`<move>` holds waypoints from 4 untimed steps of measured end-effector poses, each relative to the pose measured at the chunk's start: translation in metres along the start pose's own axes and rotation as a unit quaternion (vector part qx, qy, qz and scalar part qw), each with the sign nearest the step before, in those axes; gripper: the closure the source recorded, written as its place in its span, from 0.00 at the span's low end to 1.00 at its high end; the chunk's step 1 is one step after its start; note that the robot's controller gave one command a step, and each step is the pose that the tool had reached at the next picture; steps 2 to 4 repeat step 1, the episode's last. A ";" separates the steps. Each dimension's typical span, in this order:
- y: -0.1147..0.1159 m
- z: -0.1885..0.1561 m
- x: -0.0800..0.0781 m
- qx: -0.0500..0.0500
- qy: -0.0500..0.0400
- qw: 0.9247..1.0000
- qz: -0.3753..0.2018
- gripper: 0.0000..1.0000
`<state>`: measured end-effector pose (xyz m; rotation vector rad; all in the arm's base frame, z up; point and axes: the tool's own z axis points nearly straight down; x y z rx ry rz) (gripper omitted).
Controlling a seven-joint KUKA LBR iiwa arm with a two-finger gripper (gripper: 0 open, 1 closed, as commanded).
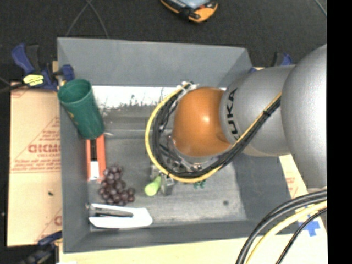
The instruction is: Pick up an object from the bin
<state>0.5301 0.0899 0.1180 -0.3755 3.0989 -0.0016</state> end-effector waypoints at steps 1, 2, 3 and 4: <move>0.000 -0.022 0.001 0.000 0.003 1.000 0.000 1.00; 0.000 -0.022 0.001 0.000 0.003 1.000 0.000 1.00; 0.000 -0.022 0.001 0.000 0.003 1.000 0.000 1.00; 0.000 -0.022 0.001 0.000 0.003 1.000 0.000 1.00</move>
Offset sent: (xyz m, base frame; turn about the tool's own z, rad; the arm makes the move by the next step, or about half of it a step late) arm -0.0017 -0.0005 0.0474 0.0000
